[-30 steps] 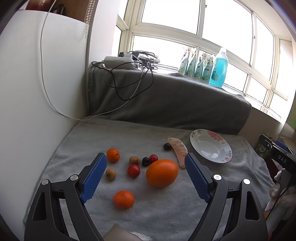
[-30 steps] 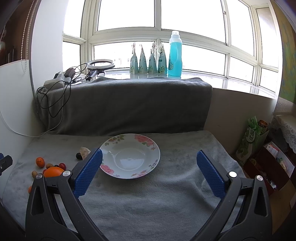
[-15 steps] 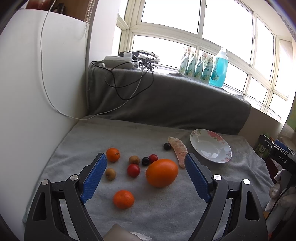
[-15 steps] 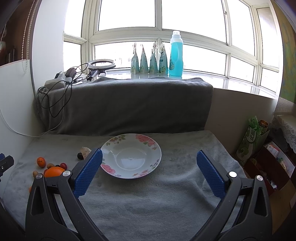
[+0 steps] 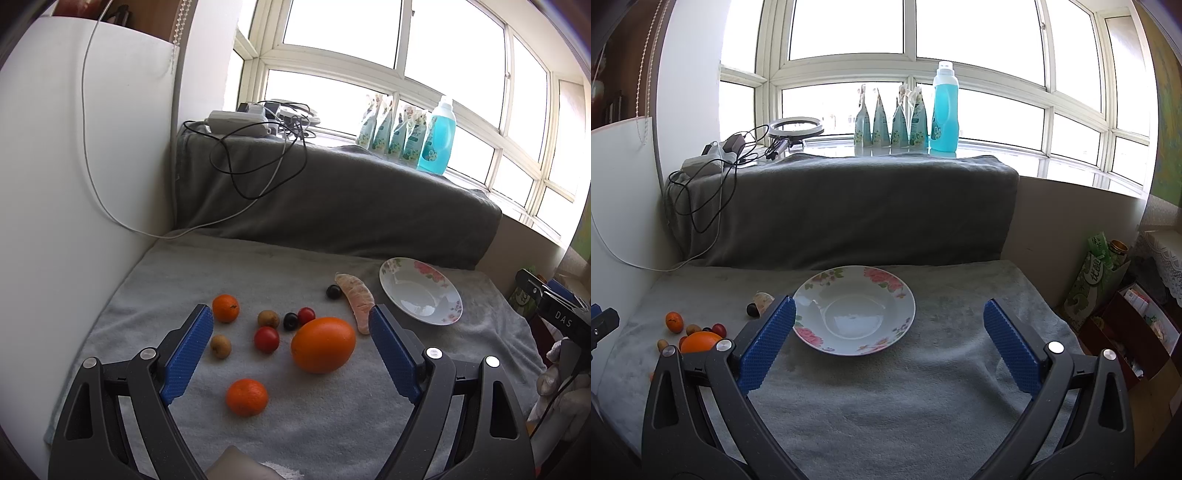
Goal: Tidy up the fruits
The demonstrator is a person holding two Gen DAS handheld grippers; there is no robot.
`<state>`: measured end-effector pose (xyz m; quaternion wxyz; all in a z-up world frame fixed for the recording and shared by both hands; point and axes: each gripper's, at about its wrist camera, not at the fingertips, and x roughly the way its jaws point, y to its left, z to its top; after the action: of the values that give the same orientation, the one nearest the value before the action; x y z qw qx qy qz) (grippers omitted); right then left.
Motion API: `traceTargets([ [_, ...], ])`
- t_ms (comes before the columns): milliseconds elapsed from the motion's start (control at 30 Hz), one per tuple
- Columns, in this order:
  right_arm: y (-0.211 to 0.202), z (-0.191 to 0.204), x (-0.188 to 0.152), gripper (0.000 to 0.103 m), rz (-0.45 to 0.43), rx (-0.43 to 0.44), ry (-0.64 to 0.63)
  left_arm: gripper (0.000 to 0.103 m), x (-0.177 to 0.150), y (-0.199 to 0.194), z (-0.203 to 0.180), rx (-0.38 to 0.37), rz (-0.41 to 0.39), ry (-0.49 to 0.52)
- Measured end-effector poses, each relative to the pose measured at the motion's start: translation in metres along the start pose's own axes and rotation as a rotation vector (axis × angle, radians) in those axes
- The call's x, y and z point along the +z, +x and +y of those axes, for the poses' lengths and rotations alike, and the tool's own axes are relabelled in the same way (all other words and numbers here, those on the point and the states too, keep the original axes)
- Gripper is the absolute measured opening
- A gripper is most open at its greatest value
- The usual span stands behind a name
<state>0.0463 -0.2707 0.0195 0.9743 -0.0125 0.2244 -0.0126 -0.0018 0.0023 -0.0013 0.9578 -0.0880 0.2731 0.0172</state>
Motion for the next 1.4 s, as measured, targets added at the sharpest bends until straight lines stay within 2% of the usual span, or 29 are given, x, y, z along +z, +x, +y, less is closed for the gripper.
traceTargets([
  [1400,0.01,0.007,-0.005,0.103,0.041,0.034,-0.014,0.086,-0.002,0.009,0.004,-0.01,0.033,-0.022],
])
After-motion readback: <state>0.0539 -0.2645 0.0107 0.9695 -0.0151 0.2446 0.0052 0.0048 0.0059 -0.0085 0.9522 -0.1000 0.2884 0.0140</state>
